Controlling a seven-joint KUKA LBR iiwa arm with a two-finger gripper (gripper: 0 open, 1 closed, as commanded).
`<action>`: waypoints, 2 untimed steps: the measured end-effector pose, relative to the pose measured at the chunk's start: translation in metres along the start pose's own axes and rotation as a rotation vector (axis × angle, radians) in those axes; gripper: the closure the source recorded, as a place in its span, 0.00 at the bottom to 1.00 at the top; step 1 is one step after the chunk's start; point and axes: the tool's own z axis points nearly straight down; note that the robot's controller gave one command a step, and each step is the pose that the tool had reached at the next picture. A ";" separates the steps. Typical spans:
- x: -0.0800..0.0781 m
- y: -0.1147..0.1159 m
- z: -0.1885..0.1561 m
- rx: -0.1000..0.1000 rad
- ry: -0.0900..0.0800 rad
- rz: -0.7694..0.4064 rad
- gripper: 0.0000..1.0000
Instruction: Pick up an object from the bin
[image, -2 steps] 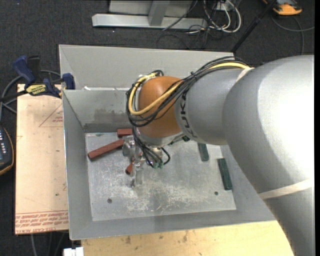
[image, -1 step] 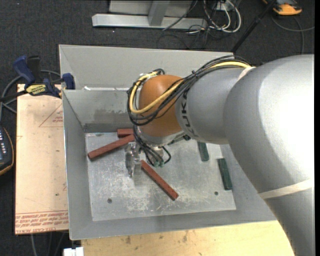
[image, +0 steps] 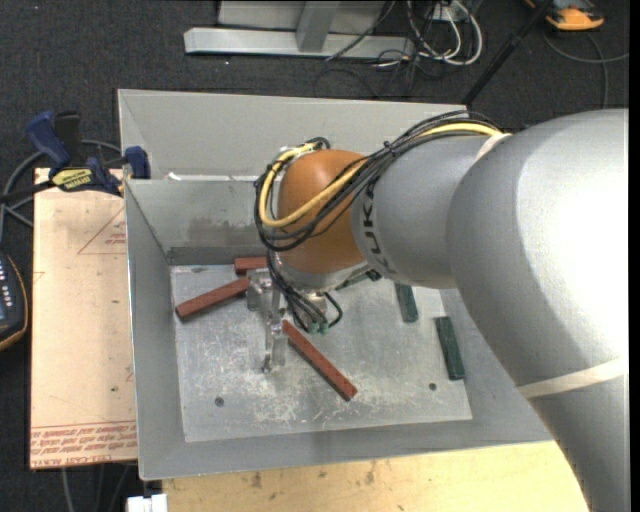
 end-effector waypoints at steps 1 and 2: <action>0.006 -0.061 -0.039 0.003 -0.002 0.136 0.00; 0.059 -0.078 0.002 0.002 0.007 0.245 0.00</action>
Offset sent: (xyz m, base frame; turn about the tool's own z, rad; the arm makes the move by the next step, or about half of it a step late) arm -0.0020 -0.0587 0.0370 0.1330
